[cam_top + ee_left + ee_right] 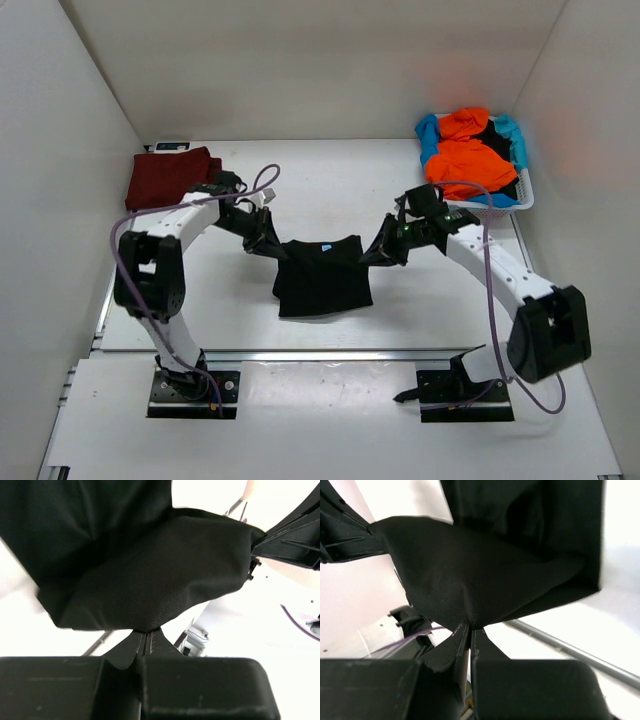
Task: Fold and stack the t-shirts
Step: Fold the long partially folded tshirt into a neat square
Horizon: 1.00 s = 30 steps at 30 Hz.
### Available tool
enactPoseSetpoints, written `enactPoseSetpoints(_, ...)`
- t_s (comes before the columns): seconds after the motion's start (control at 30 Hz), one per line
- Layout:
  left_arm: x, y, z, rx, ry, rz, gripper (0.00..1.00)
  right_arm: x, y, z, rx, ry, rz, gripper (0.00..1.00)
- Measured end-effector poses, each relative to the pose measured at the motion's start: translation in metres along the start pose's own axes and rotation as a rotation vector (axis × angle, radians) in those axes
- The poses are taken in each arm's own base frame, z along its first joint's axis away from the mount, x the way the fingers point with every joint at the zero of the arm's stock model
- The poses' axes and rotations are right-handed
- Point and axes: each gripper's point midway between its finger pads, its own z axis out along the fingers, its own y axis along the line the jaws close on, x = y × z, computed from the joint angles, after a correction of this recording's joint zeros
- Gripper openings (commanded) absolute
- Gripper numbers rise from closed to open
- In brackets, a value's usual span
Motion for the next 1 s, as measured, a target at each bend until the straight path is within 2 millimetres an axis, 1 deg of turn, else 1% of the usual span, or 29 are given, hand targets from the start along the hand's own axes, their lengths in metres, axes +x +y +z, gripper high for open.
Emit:
enactPoseSetpoints(0.1,-0.020,0.010,0.006,0.003,-0.001,-0.035,0.00,-0.025,-0.007,0.009,-0.004,0.013,0.025,0.00)
enactPoseSetpoints(0.2,-0.033,0.017,0.006,0.007,-0.013,-0.056,0.00,-0.055,-0.002,0.021,-0.020,0.022,0.010,0.00)
enactPoseSetpoints(0.3,-0.043,0.023,0.007,0.013,-0.027,-0.083,0.00,-0.078,0.004,0.036,-0.028,0.034,-0.031,0.00)
enactPoseSetpoints(0.37,-0.050,0.028,0.008,0.015,-0.035,-0.098,0.00,-0.087,0.003,0.046,-0.024,0.042,-0.043,0.00)
enactPoseSetpoints(0.5,-0.064,0.042,0.011,0.014,-0.053,-0.133,0.00,-0.099,-0.006,0.060,-0.002,0.066,-0.035,0.00)
enactPoseSetpoints(0.57,-0.068,0.048,0.010,0.015,-0.062,-0.153,0.00,-0.109,-0.005,0.064,0.002,0.065,-0.040,0.00)
enactPoseSetpoints(0.67,-0.076,0.054,0.005,0.023,-0.100,-0.168,0.00,-0.128,0.005,0.070,-0.013,0.046,-0.068,0.00)
enactPoseSetpoints(0.77,-0.082,0.061,0.003,0.028,-0.128,-0.182,0.00,-0.145,0.012,0.078,-0.024,0.037,-0.086,0.05)
enactPoseSetpoints(0.87,-0.088,0.066,0.004,0.028,-0.147,-0.186,0.04,-0.161,0.014,0.090,-0.017,0.036,-0.097,0.17)
enactPoseSetpoints(0.93,-0.092,0.070,0.006,0.020,-0.159,-0.183,0.09,-0.171,0.013,0.099,-0.014,0.036,-0.109,0.25)
enactPoseSetpoints(0.97,-0.094,0.073,0.007,0.010,-0.166,-0.181,0.17,-0.175,0.010,0.104,-0.008,0.039,-0.109,0.28)
enactPoseSetpoints(1.0,-0.096,0.077,0.008,-0.006,-0.173,-0.176,0.21,-0.179,0.009,0.108,-0.002,0.038,-0.110,0.31)
